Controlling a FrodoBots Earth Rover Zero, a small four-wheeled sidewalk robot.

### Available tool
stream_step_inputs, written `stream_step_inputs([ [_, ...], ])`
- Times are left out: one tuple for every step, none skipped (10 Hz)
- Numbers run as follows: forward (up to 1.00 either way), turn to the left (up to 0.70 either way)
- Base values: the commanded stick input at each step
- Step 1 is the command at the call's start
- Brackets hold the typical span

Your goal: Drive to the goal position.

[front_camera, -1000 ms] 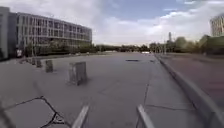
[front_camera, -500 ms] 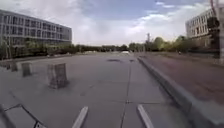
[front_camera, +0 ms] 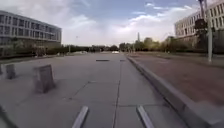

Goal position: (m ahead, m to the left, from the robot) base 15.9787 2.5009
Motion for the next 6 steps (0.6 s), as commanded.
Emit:
stream_step_inputs([
  [0.70,0.00],
  [0.70,0.00],
  [0.70,0.00],
  [0.70,0.00],
  [0.70,0.00],
  [0.70,0.00],
])
